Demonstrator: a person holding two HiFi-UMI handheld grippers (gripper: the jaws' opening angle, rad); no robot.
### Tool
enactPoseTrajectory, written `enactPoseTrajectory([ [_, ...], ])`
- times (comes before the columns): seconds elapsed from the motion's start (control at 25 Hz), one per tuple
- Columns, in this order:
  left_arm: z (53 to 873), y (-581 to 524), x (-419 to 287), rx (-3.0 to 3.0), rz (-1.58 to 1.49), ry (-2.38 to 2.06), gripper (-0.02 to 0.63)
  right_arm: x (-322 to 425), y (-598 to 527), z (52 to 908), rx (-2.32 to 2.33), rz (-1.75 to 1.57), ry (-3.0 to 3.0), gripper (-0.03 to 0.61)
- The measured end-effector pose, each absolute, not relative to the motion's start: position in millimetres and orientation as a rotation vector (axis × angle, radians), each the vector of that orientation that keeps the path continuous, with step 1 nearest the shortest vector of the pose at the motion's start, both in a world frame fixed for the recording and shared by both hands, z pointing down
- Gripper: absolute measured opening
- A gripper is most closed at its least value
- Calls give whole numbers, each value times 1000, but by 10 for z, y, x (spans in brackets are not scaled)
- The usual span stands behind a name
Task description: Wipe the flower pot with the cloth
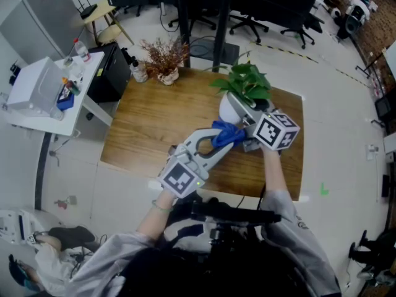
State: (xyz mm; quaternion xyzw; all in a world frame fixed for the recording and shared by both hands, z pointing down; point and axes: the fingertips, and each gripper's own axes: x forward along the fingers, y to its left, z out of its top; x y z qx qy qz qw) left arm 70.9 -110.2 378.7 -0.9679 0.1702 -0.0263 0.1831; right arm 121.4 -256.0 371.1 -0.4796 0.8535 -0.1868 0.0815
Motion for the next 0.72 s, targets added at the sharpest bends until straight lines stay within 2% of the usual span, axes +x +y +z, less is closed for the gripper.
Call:
enactPoseTrajectory([
  [0.16,4027,-1174,569,-3012,178,571,69,1229,-2558,3632,-1442,-520,2552,454],
  [0.32,4622,-1651,264,-3480,806,843,67,1219,-2508,3514,-1393,-497,2552,455],
  [0.44,4912,-1936,289,-3645,1103,894,67,1100,-2470,3416,-1316,-482,2559,455],
  [0.64,4795,-2247,543,-3720,2084,541,67,924,-2440,3339,-1231,-442,2559,456],
  [0.72,4804,-2274,642,-3703,2352,407,67,900,-2419,3344,-1222,-432,2569,455],
])
